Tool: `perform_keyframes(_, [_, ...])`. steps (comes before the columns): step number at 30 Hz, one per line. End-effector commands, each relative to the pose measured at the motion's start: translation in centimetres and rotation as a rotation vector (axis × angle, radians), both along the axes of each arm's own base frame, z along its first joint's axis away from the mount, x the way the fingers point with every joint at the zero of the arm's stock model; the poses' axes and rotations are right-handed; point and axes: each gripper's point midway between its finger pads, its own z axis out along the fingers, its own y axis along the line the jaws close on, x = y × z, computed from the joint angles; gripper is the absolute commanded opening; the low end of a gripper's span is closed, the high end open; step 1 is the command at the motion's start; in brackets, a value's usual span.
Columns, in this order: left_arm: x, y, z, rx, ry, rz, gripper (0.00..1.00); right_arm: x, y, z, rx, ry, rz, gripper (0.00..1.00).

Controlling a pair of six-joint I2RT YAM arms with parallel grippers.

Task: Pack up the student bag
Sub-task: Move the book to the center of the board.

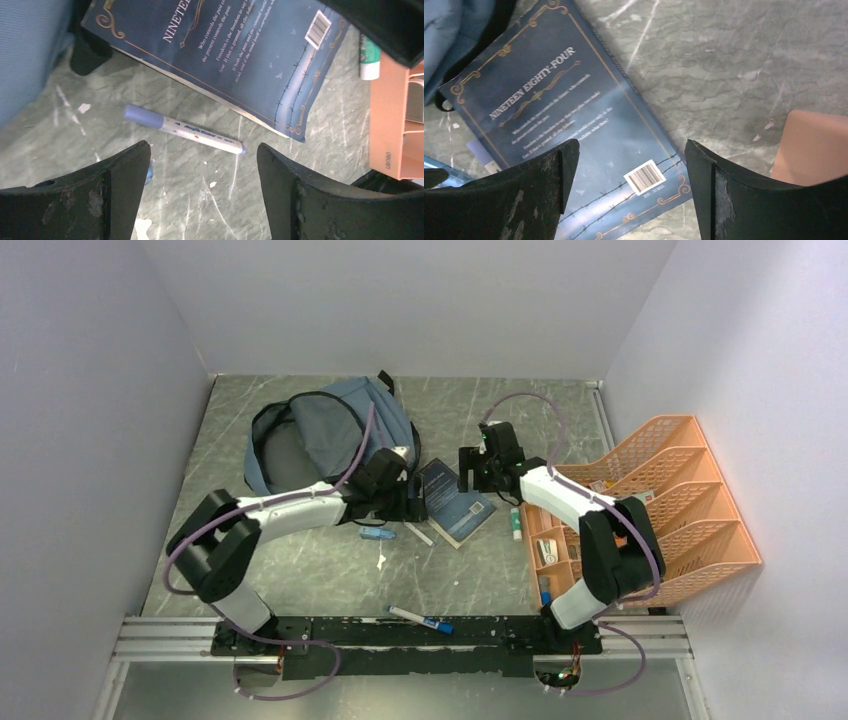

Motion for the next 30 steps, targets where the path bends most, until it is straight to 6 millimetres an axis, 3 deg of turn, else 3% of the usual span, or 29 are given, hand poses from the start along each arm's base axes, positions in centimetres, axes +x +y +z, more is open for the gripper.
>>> perform_keyframes(1, [1.3,-3.3,0.8,-0.097,-0.017,-0.01,0.81,0.7,0.4,-0.5,0.099,0.031,0.019,0.82])
perform_keyframes(14, [3.3,-6.0,-2.2,-0.067,0.024,-0.036,0.76,0.4,0.3,-3.6,0.168,0.106,0.014,0.82])
perform_keyframes(21, [3.9,-6.9,-4.3,-0.055,0.066,-0.062,0.74,-1.6,0.6,-4.9,0.205,0.18,0.016,0.8])
perform_keyframes(30, [8.9,-8.3,-4.5,-0.037,0.042,-0.09,0.71,-4.9,1.1,-4.7,0.299,0.216,0.015,0.71])
